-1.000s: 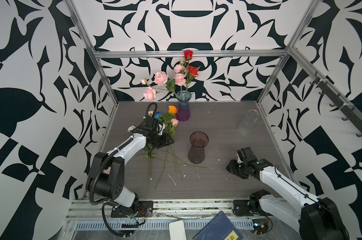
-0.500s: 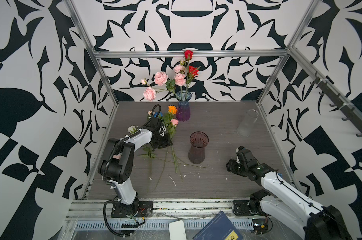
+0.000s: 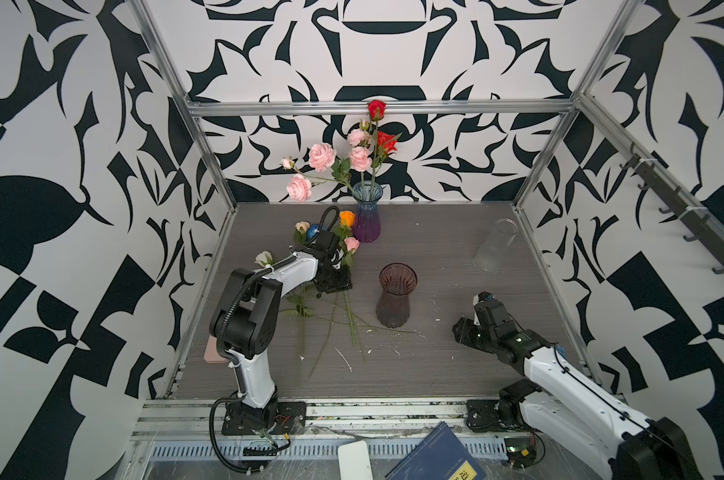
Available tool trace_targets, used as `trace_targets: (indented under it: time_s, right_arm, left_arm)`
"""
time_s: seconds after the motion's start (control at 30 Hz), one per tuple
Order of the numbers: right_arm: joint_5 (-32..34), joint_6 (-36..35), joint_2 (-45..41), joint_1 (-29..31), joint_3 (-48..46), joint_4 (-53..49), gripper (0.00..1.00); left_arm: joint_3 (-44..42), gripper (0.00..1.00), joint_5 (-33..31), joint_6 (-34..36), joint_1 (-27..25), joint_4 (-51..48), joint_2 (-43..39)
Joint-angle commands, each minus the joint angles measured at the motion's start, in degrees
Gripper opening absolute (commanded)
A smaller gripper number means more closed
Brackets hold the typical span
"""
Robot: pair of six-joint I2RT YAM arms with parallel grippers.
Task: Arrange the flowers into the vase
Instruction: 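Close the left gripper on the orange rose stem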
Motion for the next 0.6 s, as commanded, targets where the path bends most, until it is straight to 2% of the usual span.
trace_targets:
  time_s: [0.0, 0.2, 0.4, 0.57]
  right_arm:
    - [0.23, -0.15, -1.07, 0.19, -0.52, 0.98, 0.50]
    - [0.09, -0.14, -1.67, 0.19, -0.71, 1.16, 0.50]
    - [-0.30, -0.32, -1.49, 0.21, -0.70, 1.20, 0.49]
    - [-0.65, -0.56, -1.31, 0.17, -0.70, 1.41, 0.49]
  left_arm:
    - [1.27, 0.29, -2.90, 0.99, -0.60, -3.03, 1.10]
    - [2.12, 0.23, -3.73, 0.90, -0.69, -3.28, 2.17]
    - [3.00, 0.04, -3.80, 0.57, -0.66, -3.54, 1.10]
    - [2.80, 0.00, -2.68, -0.62, 1.43, -3.64, -3.27]
